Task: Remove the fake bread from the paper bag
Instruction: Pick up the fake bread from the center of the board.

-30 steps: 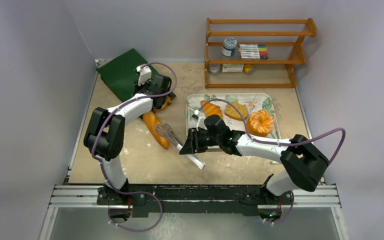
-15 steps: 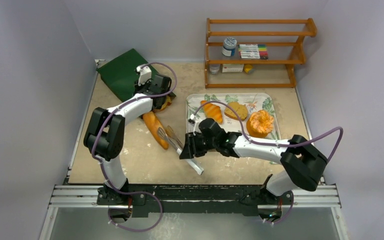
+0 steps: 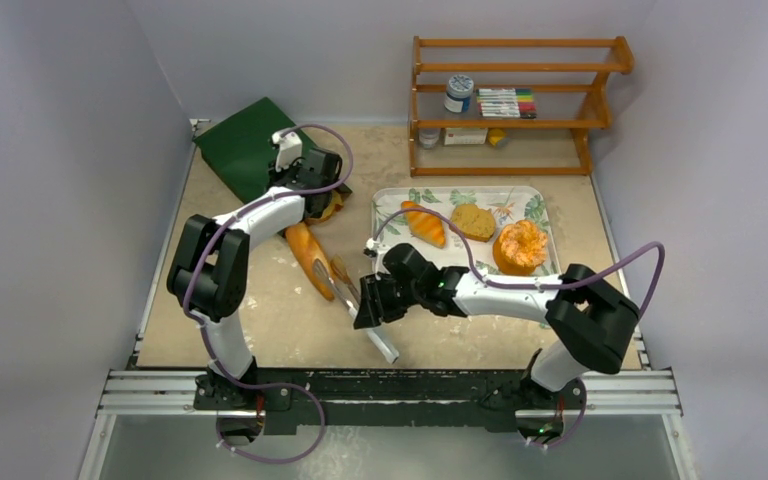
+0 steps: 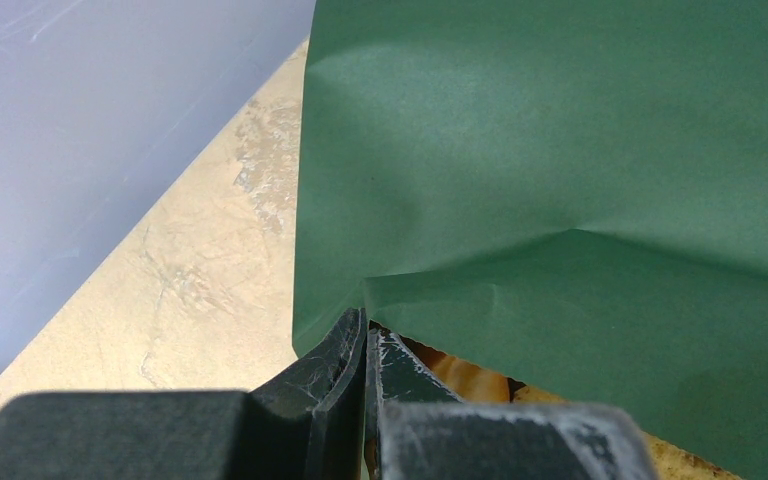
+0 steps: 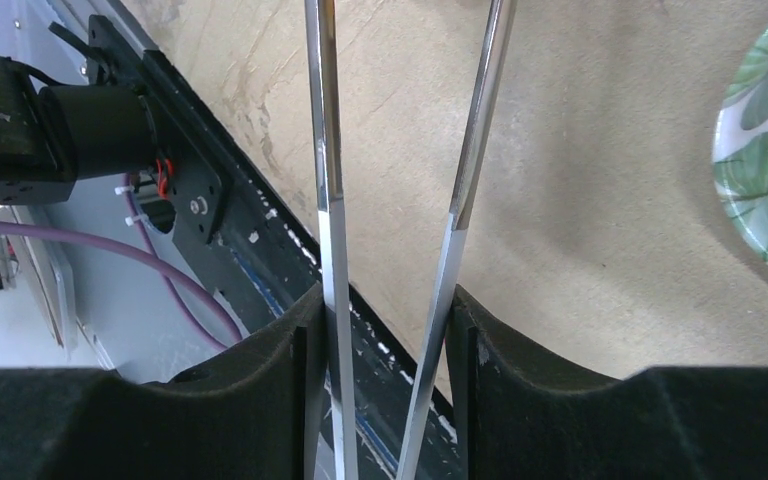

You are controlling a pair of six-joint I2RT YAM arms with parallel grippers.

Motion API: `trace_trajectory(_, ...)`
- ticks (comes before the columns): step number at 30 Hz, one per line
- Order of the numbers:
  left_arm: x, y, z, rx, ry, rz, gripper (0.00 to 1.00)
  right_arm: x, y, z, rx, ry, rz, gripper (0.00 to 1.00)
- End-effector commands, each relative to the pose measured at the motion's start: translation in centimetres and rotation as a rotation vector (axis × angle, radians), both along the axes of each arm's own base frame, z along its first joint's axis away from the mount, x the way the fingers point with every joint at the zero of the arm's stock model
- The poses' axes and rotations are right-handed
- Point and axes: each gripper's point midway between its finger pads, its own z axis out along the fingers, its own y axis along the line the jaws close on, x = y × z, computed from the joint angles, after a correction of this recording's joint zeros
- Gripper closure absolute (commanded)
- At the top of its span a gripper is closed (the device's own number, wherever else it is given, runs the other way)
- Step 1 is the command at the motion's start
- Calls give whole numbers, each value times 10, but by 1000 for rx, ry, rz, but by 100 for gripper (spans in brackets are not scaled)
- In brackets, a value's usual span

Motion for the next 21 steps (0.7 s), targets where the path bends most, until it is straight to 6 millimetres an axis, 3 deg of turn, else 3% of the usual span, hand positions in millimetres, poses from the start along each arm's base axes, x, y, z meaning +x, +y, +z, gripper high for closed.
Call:
trace_trajectory(1, 11, -1, 15, -35, -71, 7, 100, 4, 21, 32, 72, -73, 31, 54)
trace_trajectory(6, 11, -1, 12, -32, -65, 5, 100, -9, 24, 31, 44, -71, 46, 54)
trace_trajectory(10, 13, -2, 11, -36, -65, 3, 100, -16, 22, 20, 0, -55, 41, 54)
trace_trajectory(19, 8, 0, 9, -43, -66, 8, 100, -13, 37, -11, -89, -28, 9, 50)
trace_trajectory(21, 6, 0, 8, -46, -65, 8, 100, -6, 48, -5, -79, -41, -4, 50)
